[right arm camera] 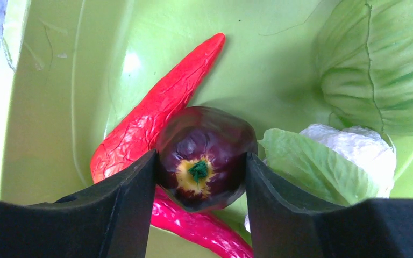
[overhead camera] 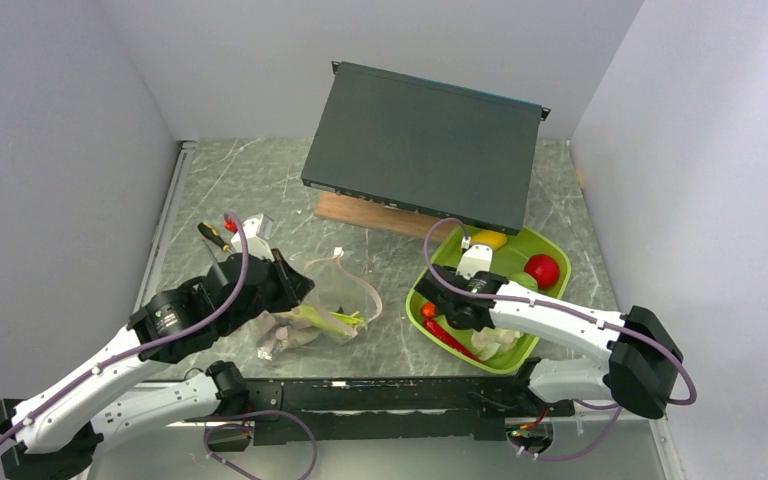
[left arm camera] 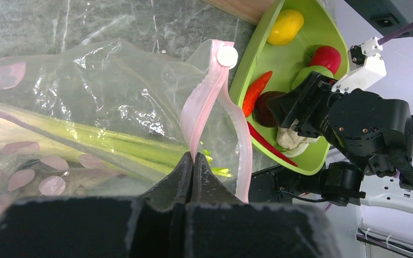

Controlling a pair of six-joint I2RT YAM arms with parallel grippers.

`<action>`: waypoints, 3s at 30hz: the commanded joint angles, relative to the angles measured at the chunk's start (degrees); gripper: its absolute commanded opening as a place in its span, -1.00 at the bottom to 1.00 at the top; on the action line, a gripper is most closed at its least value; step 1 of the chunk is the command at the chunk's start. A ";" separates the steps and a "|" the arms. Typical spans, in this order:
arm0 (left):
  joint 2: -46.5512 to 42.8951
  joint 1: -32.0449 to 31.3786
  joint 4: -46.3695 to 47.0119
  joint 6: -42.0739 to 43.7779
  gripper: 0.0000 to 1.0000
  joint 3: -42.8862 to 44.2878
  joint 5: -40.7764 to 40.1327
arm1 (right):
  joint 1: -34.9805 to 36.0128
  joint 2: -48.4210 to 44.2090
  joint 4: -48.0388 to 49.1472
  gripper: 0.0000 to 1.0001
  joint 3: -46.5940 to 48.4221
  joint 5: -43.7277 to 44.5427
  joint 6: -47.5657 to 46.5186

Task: Place the food in the zip-top bag and seal the zipper
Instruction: Pick up the fake fruit from the bin, then place the fake fruit in the zipper food storage bag.

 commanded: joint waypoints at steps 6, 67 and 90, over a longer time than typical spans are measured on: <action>1.18 0.02 2.76 1.22 -1.00 0.82 0.71 | 0.62 -7.52 1.74 -0.70 0.30 2.92 -4.22; -2.40 0.08 9.39 -2.51 -1.00 0.52 8.17 | 12.80 0.34 72.83 -0.93 1.35 -31.98 -31.44; -4.21 0.05 11.65 -5.24 -1.00 -1.18 8.86 | 13.08 4.19 71.31 0.62 4.74 -25.42 -29.21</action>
